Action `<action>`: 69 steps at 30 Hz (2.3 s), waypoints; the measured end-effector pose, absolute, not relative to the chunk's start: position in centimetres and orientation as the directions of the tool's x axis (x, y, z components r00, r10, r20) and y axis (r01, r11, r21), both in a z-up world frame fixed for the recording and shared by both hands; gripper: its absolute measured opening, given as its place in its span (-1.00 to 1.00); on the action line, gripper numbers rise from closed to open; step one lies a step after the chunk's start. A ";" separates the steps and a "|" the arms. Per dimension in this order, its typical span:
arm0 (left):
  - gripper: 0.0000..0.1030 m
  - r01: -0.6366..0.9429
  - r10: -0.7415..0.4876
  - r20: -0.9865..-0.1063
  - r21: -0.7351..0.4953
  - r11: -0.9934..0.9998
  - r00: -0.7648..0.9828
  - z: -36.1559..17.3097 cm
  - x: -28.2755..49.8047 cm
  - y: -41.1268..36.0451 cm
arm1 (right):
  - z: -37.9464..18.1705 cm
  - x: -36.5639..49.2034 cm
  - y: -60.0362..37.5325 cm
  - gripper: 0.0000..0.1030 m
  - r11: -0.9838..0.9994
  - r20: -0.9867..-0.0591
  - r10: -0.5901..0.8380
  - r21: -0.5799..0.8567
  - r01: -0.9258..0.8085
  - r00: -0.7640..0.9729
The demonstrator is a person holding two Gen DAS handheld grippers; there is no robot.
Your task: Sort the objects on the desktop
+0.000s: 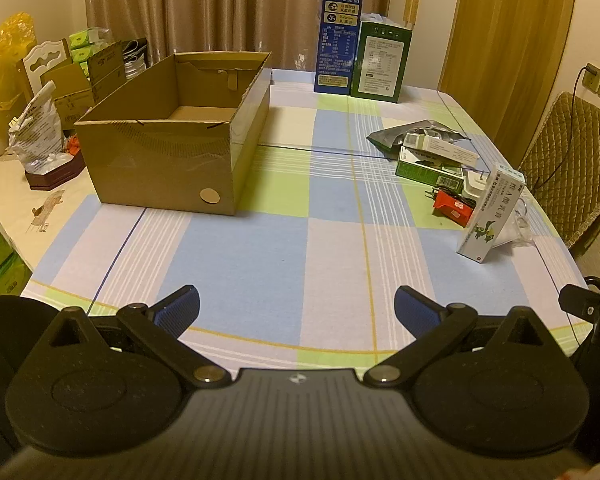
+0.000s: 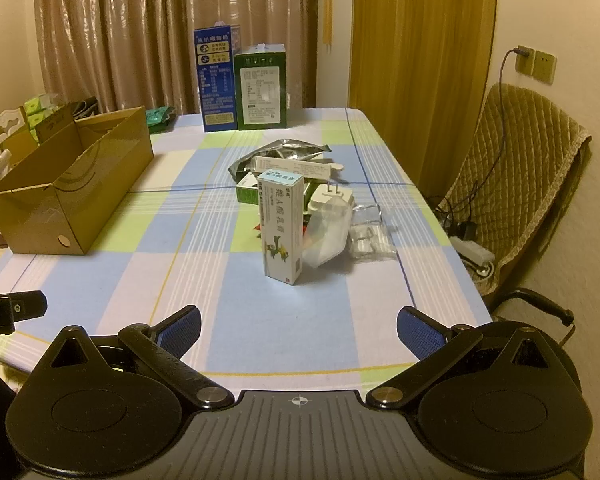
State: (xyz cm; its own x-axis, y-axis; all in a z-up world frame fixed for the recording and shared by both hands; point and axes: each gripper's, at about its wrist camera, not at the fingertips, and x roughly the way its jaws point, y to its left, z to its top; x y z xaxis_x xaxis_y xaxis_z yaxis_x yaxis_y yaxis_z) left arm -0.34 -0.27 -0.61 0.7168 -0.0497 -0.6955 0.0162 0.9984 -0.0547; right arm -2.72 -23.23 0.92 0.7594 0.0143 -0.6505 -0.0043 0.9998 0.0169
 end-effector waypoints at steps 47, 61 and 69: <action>0.98 0.011 -0.050 -0.701 -0.060 0.998 0.712 -1.0 -0.8 -0.2 | 0.3 -2.7 -23.4 0.97 1.000 -0.668 0.017 0.019 -0.005 0.744; 0.98 0.042 -0.066 -0.706 -0.051 0.998 0.705 -1.1 -0.5 -0.8 | -0.5 -2.1 -24.4 0.97 0.999 -0.680 0.015 0.042 0.018 0.733; 0.98 0.073 -0.093 -0.721 -0.059 0.996 0.687 -1.5 0.1 -1.7 | -0.8 -1.7 -25.1 0.97 0.999 -0.683 0.011 0.046 0.028 0.731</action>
